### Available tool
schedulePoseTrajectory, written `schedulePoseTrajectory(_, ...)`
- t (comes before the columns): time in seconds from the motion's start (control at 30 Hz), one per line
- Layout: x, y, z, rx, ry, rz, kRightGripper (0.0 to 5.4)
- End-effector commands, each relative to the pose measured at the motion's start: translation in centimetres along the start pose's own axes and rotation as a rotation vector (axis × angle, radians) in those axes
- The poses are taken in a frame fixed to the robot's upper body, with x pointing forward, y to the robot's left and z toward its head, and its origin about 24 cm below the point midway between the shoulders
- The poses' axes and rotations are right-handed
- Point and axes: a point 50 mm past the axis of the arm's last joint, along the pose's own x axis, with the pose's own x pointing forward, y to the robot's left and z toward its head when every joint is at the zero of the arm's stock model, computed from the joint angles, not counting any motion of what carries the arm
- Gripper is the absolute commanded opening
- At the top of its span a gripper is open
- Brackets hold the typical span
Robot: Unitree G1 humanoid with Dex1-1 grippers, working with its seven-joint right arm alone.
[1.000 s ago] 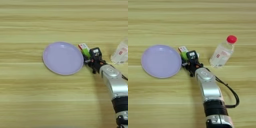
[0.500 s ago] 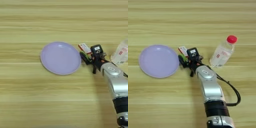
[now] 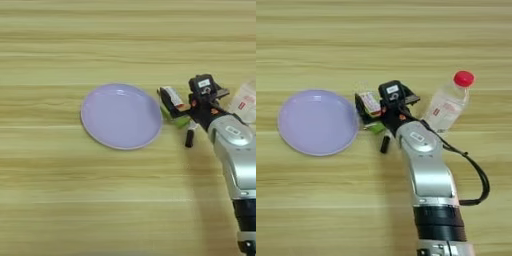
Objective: Move the objects on the table
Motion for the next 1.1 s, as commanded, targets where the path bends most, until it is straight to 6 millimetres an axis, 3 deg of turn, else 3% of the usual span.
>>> schedulePoseTrajectory(0.03,0.2,-1.5,5.3,-0.031,-0.263,-0.094,5.36)
schedulePoseTrajectory(0.23,-0.6,-2.4,7.7,-0.030,-0.460,-0.198,5.36)
schedulePoseTrajectory(0.47,-1.8,-4.2,8.7,-0.064,-0.558,-0.358,5.36)
schedulePoseTrajectory(0.77,-2.7,-7.4,7.0,-0.134,-0.468,-0.625,5.36)
schedulePoseTrajectory(1.1,-2.6,-8.5,4.7,-0.063,-0.362,-0.673,5.36)
